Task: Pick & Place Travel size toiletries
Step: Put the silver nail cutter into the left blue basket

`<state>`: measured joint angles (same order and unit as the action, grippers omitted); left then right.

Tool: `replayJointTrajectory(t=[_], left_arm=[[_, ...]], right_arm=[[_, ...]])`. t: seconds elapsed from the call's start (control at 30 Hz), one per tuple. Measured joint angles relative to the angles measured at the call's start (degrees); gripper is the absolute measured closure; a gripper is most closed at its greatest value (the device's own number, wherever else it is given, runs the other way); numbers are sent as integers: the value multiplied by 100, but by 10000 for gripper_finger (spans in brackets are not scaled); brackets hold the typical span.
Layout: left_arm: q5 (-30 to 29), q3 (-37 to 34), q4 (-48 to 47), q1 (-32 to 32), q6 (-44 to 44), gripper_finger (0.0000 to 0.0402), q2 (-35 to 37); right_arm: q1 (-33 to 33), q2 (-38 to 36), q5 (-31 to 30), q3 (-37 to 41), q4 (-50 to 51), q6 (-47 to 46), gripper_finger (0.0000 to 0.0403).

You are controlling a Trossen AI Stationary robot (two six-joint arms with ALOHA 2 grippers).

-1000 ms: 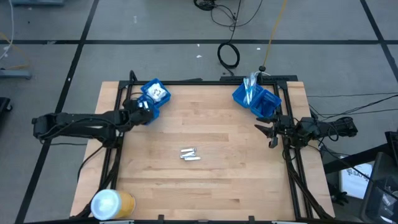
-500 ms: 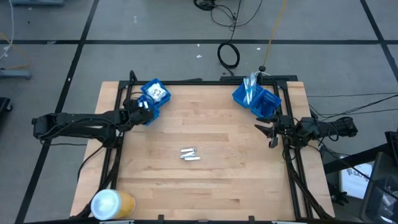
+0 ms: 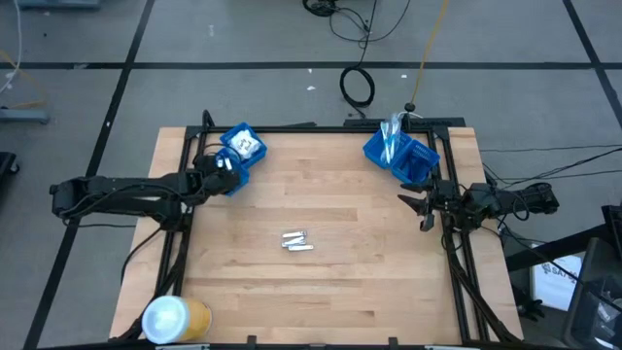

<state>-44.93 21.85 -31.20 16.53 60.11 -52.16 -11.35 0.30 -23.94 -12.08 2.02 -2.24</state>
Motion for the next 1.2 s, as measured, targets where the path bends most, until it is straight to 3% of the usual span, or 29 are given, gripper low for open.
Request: replayJointTrajectory(t=[0.3, 0.47, 0.63, 0.9, 1.0, 1.1, 1.2], left_arm=[[-5, 0, -9, 0, -41, 185, 0], [169, 0, 107, -8, -627, 139, 10], [1038, 0, 1259, -170, -1756, 127, 142], [3058, 2, 4892, -1021, -3568, 143, 12], [3304, 2, 5845, -1541, -3871, 146, -404], [3118, 264, 5804, -2009, -4101, 145, -916], [2848, 800, 5010, -2309, -4170, 145, -1684]], right_arm=[[0, 1, 0, 0, 0, -4, 264], [0, 2, 0, 0, 0, -6, 264], [0, 0, 1, 0, 0, -5, 264], [0, 2, 0, 0, 0, 6, 264], [0, 1, 0, 0, 0, 7, 264], [0, 2, 0, 0, -2, 7, 264], [0, 0, 0, 0, -4, 0, 264]])
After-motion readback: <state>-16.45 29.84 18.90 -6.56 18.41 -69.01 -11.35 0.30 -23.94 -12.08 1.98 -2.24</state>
